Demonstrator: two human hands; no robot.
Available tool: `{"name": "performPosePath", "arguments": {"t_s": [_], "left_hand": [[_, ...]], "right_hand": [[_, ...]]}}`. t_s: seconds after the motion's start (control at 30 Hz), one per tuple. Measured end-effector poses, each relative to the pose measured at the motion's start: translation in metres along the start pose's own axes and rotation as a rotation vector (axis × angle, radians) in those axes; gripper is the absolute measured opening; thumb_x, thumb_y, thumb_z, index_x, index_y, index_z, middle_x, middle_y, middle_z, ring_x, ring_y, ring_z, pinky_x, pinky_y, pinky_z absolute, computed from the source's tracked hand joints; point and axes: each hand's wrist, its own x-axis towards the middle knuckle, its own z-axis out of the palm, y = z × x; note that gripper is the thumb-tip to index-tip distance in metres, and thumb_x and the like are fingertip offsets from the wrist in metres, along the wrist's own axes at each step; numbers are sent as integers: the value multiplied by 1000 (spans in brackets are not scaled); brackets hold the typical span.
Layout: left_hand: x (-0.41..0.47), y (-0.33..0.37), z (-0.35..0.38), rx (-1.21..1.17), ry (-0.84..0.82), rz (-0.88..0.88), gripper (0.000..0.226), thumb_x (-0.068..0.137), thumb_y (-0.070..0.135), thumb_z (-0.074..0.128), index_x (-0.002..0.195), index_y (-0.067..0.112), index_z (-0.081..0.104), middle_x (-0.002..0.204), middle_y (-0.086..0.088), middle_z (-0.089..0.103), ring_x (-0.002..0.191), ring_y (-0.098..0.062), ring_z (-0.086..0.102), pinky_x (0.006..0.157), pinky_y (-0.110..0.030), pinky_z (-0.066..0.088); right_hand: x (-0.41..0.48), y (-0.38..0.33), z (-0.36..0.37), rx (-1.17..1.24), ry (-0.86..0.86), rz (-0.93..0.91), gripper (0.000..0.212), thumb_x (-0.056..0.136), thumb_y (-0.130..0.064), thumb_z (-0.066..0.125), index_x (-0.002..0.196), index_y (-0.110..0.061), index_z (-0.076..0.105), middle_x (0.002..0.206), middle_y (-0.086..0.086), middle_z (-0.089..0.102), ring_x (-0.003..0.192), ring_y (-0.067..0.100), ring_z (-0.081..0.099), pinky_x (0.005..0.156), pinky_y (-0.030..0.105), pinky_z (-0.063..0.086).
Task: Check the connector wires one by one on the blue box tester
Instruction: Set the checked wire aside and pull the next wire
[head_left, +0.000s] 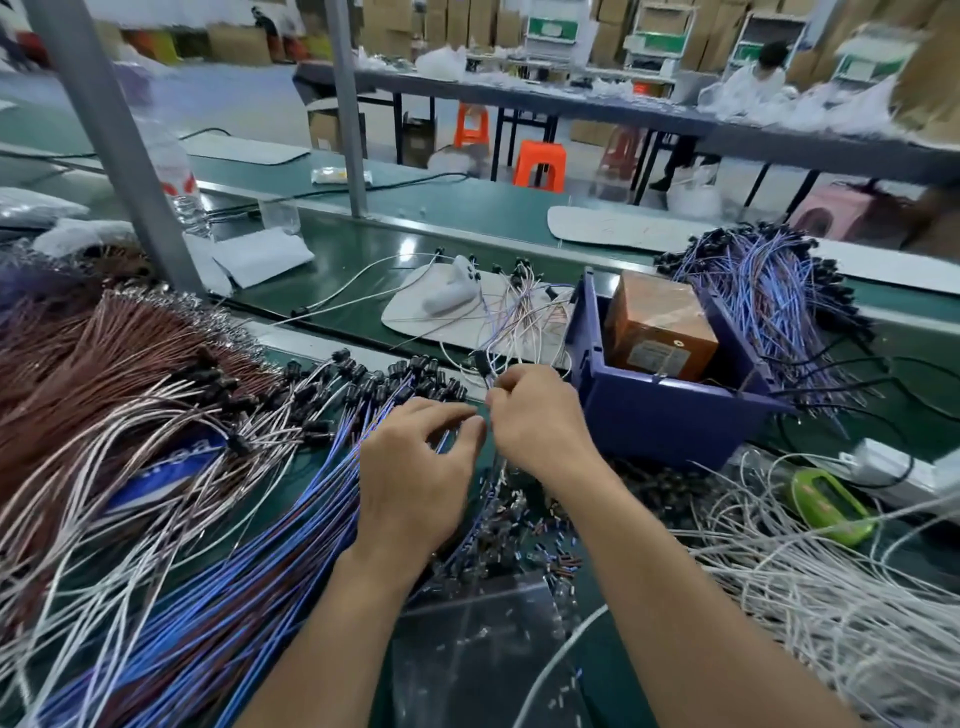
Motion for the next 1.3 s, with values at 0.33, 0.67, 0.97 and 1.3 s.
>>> {"name": "performPosePath", "arguments": {"t_s": [0.33,0.67,0.97,1.3], "left_hand": [[-22,45,15,-803,-537,-374,34,84,10,79,115,22,77,81,4,78,76,-10,72,71,-17,54],[-25,48,1,-528,-791,-247,11,77,14,83,84,23,85,76,-7,79,68,-12,70,63,-20,54],[-24,52,-12,-508,-843,-52,15,75,11,78,81,22,85,76,-5,78,70,-10,69,65,-19,52],[-54,69,5,-339,-558,135,36,69,12,93,87,41,82,78,19,77,75,-1,74,70,-14,55]], "right_hand": [[-76,46,-58,762,103,-186,26,101,-14,60,80,-27,69,88,6,77,82,20,69,78,37,58],[-112,120,-124,1594,320,38,8,87,-10,58,91,-13,64,68,3,56,60,15,55,54,27,52],[-130,129,-122,832,-323,-35,24,83,-26,68,105,-19,77,84,12,76,44,15,22,42,18,25],[-132,107,-83,609,-328,10,7,88,-17,72,94,-15,76,60,1,67,53,17,57,54,23,45]]}}
